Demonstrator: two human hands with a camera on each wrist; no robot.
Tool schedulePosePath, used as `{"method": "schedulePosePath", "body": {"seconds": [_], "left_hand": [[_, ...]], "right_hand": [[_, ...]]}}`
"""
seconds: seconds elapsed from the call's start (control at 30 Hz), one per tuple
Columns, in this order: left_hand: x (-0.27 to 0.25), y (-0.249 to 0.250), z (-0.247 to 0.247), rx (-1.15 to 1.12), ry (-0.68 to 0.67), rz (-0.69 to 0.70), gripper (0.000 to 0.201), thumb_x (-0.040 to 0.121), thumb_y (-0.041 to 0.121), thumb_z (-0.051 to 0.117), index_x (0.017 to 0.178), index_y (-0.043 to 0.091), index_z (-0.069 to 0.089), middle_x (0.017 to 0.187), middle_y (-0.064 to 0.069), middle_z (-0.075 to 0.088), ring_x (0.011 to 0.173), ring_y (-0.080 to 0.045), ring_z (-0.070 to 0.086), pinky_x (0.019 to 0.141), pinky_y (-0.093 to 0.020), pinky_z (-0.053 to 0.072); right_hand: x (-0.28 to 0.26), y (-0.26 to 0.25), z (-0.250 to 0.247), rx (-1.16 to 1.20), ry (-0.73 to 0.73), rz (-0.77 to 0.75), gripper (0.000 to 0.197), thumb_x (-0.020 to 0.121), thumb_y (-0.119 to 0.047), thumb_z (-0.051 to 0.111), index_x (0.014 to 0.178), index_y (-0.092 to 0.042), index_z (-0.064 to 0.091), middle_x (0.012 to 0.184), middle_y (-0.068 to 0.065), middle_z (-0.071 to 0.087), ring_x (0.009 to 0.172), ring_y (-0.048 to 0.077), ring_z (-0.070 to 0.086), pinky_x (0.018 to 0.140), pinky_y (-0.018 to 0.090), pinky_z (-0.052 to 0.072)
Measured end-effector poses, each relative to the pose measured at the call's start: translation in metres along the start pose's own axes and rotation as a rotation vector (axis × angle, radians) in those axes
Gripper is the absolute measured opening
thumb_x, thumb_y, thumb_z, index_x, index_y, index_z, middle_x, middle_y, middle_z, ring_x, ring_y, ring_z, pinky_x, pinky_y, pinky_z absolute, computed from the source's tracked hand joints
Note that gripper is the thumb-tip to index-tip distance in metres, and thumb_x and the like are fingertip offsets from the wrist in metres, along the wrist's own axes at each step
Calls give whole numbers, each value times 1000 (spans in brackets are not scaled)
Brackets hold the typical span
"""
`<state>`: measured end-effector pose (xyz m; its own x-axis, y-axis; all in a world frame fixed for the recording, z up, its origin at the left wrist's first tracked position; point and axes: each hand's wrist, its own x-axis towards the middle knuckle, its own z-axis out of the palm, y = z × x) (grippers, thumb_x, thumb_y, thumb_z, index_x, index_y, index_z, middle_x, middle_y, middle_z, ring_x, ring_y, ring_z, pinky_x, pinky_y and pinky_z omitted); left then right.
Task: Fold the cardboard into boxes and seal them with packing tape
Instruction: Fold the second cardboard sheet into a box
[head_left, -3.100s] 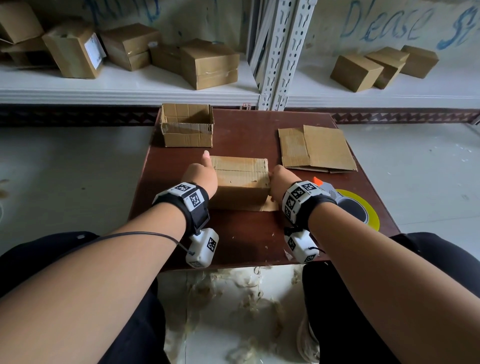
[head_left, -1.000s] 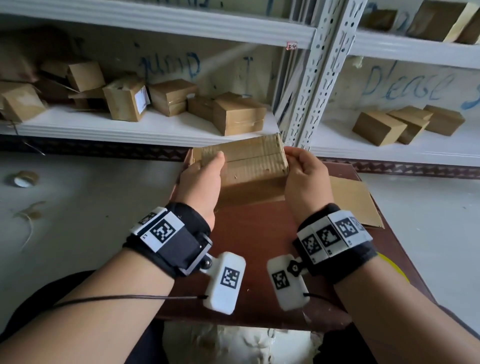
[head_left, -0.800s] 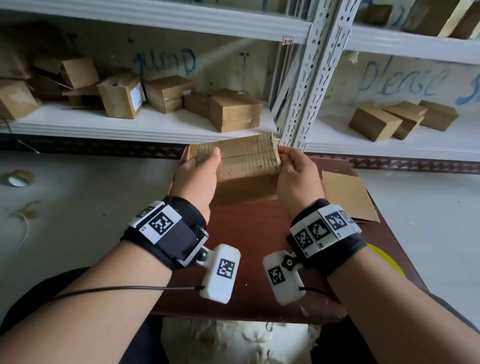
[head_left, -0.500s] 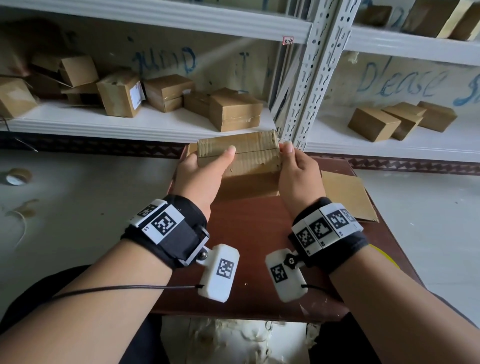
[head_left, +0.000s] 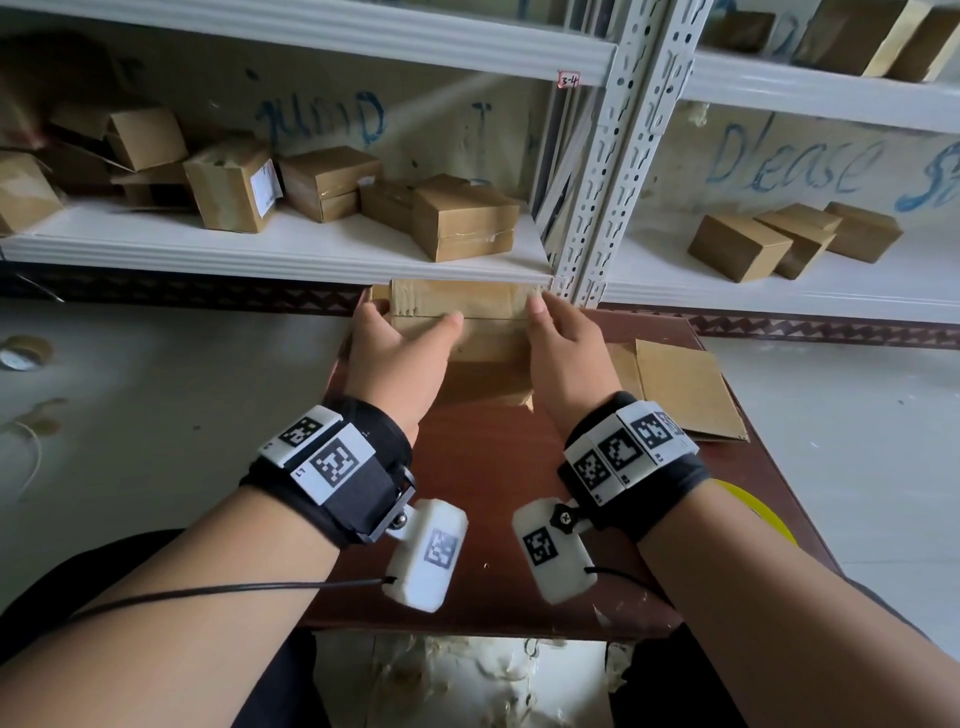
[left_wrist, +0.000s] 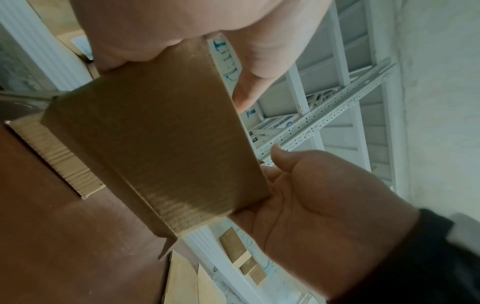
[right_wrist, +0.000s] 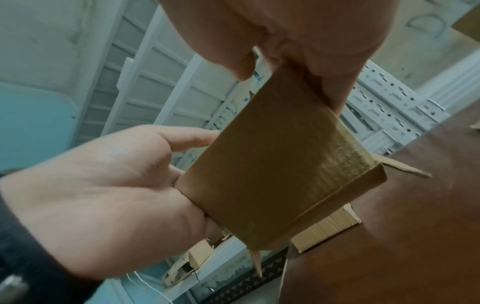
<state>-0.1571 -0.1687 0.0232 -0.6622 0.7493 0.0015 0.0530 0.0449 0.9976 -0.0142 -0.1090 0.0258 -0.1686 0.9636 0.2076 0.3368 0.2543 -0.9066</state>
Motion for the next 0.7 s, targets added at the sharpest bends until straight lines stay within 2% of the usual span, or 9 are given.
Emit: {"method": "schedulePosePath", "body": {"seconds": [0.07,0.13,0.2,0.27,0.37,0.47,0.57,0.63,0.7], "left_hand": [[-3,2,3,-39,-22,19,55,81,36,79,128,22,54,117,7,69,103,-7,65,96,-31,50],[-6,7,4,-51,-72,55,49,75,43,76,120,30,59,116,8,71,107,-11,67,102,-39,52],[-6,12,4,-18,-147,138,40,72,50,70,111,43,65,116,8,72,112,-16,67,103,-47,52],[-8,14,3,46,-222,282,44,77,48,67,121,47,65,133,7,66,129,-17,58,111,-48,46],[-12,14,3,225,-339,443,81,84,48,63,158,27,38,169,3,24,158,-9,13,129,-43,18],[-11,8,5,322,-363,444,84,91,42,65,163,22,26,171,1,17,158,-11,9,130,-41,13],[-9,6,3,346,-308,297,66,86,55,64,144,27,51,138,7,60,130,-13,54,110,-36,45],[-7,5,2,295,-222,136,46,89,56,64,119,22,62,110,8,67,106,-14,63,86,-30,50],[-3,3,2,193,-156,-17,56,88,63,60,119,16,65,113,3,68,108,-20,63,89,-32,47]], "right_hand": [[-1,0,2,35,2,38,41,108,-49,45,79,-20,52,73,-9,51,67,9,48,67,28,39],[1,0,1,24,13,118,48,107,-53,45,73,-19,42,68,-7,41,62,12,39,62,28,32],[6,1,0,16,-3,227,54,104,-64,40,82,-16,50,74,-3,50,69,16,49,64,29,37],[6,1,3,48,-49,390,80,91,-83,34,114,-12,61,103,4,66,93,21,64,80,35,51],[18,20,6,190,-23,580,126,49,-105,28,136,-21,60,123,5,71,108,30,70,95,51,57],[34,43,2,228,29,574,149,32,-116,22,141,-22,61,131,8,70,116,34,68,106,53,49],[5,-4,-8,78,39,409,127,71,-103,23,145,-5,52,129,12,63,121,31,62,105,42,45],[-8,-16,-5,1,31,265,97,91,-85,31,144,-5,46,127,7,61,115,22,60,103,41,46],[-17,-16,-1,-41,7,124,82,98,-74,39,148,-10,43,130,2,60,118,16,58,106,34,43]]}}
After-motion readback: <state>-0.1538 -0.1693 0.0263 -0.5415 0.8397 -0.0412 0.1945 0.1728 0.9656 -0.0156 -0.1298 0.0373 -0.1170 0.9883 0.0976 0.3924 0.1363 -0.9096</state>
